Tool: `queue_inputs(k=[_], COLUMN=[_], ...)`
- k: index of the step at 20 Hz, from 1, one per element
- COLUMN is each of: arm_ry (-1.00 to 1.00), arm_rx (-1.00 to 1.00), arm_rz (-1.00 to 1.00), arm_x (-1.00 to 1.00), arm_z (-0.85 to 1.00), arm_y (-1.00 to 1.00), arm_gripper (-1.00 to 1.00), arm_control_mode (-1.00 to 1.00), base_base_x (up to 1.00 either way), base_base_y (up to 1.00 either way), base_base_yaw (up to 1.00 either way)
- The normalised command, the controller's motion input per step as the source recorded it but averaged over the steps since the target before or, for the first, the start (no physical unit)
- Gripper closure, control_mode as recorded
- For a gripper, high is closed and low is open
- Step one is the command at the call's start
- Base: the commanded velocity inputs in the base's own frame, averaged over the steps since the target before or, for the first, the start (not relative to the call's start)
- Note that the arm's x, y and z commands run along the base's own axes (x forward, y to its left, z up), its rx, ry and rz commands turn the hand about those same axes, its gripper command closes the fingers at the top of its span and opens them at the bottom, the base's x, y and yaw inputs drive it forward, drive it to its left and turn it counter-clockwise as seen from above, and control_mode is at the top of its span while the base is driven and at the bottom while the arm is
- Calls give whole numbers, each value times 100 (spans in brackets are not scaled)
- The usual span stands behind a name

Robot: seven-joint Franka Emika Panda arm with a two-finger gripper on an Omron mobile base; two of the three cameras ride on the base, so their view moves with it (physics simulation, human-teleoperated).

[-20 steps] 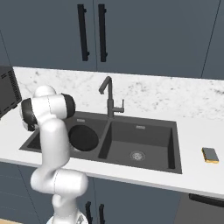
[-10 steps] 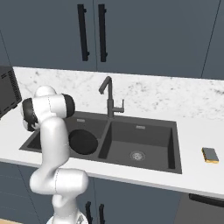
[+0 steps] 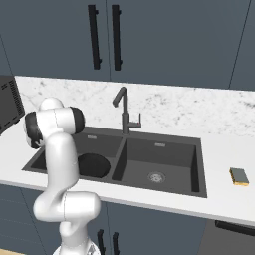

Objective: Pick the pan and sponge and place them into the sink. Then turn on the water.

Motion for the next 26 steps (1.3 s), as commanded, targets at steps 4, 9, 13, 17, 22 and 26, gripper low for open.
queue_inputs(k=[4, 9, 13, 17, 22, 26], arm_ry=[0, -1, 0, -1, -4, 0], arm_rx=[0, 0, 0, 0, 0, 1], arm_rz=[1, 4, 9, 16, 19, 20], arm_x=[0, -15, -42, -72, -68, -9], arm_z=[11, 56, 55, 13, 23, 74], arm_y=[-2, -21, -57, -74, -80, -84], arm_gripper=[-100, -100, -100, -100, -100, -100], arm_control_mode=[-100, -100, -100, -100, -100, -100], base_base_x=[0, 0, 0, 0, 0, 0], base_base_y=[0, 0, 0, 0, 0, 0], base_base_yaw=[0, 0, 0, 0, 0, 0])
